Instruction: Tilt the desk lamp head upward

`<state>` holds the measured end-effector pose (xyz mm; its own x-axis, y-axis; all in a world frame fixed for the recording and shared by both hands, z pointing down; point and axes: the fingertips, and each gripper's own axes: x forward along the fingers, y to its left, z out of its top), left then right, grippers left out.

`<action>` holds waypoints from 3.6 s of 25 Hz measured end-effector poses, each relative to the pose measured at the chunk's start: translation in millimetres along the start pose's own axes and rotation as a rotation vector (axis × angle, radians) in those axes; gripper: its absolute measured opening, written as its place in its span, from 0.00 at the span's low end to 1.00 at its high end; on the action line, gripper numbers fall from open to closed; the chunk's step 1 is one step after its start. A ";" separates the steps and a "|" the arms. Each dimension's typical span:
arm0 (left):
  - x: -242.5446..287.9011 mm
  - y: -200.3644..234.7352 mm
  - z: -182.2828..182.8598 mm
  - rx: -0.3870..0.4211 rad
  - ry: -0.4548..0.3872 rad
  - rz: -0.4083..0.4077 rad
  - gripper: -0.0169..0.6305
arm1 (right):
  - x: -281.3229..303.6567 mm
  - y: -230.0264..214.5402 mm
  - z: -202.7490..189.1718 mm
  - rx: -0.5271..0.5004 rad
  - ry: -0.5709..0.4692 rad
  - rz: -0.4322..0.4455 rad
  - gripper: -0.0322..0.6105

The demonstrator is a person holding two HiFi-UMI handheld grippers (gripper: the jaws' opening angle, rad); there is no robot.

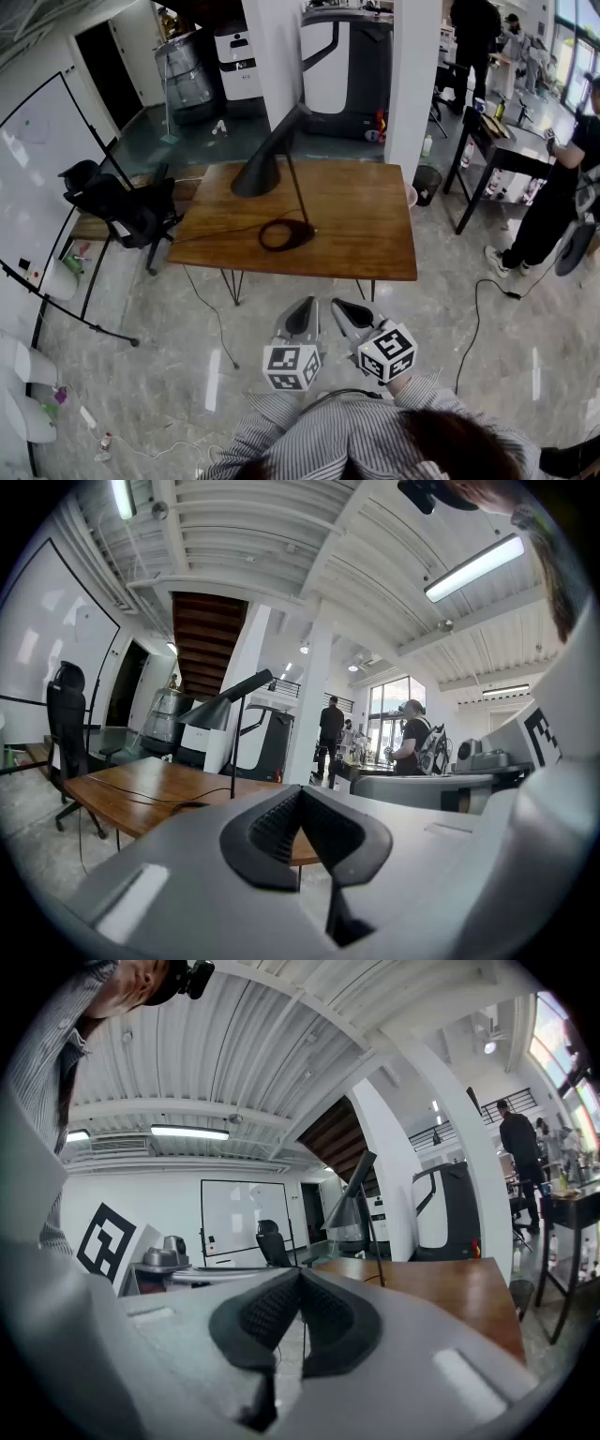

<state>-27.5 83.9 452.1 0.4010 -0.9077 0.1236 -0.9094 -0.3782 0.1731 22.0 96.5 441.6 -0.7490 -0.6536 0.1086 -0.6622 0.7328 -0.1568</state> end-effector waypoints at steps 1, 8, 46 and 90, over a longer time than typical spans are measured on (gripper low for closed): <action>1.3 -0.7 0.1 -0.006 0.000 -0.001 0.03 | -0.3 -0.9 1.3 -0.003 -0.003 0.001 0.05; 2.2 -0.1 -3.3 -0.033 0.003 -0.006 0.03 | 2.1 -1.5 -3.9 -0.011 -0.002 0.005 0.05; 46.6 12.8 -9.6 -0.040 0.004 0.069 0.03 | 4.0 -58.5 12.5 -0.091 -0.077 0.002 0.05; 315.3 186.6 31.1 -0.058 0.024 0.112 0.13 | 234.2 -202.7 122.3 -0.621 0.025 0.046 0.08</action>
<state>-74.2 -278.5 492.9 0.3002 -0.9388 0.1689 -0.9411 -0.2625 0.2133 -16.4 -228.2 378.8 -0.7725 -0.6196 0.1391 -0.5136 0.7384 0.4371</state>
